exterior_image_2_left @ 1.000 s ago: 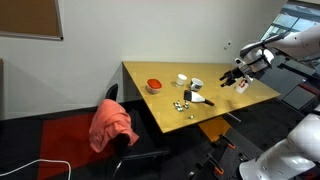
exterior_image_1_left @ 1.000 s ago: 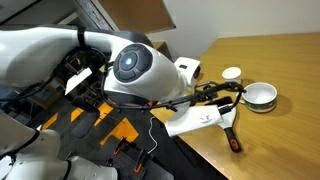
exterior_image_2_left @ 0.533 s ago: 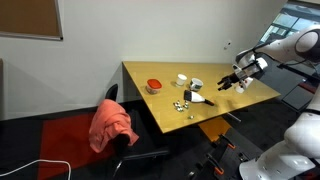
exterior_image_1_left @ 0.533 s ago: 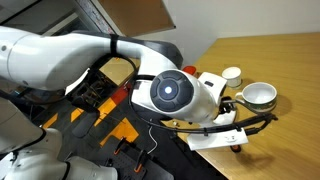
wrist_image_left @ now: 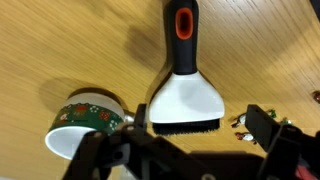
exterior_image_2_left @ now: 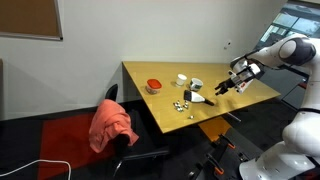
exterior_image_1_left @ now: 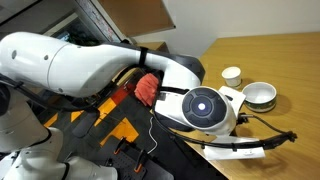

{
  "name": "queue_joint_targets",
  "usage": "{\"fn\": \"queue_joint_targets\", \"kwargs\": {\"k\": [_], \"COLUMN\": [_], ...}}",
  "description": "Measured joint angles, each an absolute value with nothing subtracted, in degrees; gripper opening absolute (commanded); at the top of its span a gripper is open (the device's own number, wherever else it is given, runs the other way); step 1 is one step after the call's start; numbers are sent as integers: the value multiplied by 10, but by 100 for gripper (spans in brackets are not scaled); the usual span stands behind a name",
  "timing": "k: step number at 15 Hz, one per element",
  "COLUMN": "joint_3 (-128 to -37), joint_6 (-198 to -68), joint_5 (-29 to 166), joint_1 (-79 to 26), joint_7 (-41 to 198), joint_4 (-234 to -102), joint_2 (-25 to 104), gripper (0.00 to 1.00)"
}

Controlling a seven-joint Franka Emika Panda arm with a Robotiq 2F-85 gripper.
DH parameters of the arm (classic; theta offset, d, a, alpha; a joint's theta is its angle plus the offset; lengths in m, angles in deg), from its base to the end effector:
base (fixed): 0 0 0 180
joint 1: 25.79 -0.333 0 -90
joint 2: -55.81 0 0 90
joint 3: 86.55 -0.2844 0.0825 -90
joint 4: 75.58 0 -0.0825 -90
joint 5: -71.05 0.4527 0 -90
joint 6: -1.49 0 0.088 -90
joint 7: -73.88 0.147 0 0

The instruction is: Pick up the brush and sweep the candy on the countertop.

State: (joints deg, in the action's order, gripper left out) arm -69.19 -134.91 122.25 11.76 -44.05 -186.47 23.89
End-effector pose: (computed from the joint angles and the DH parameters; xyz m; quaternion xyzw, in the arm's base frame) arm 0.3869 -0.5190 0.0844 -0.9518 -0.2219 -0.2092 0.0329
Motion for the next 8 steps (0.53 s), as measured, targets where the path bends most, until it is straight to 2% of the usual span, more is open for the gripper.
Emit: {"fn": "queue_joint_targets", "kwargs": {"k": [8], "joint_3": [-719], "joint_6": [-1357], "joint_5": [1222], "joint_1": [133], "joint_7": [-453], "joint_4": [-1861], "joint_2": [233], "gripper": [100]}}
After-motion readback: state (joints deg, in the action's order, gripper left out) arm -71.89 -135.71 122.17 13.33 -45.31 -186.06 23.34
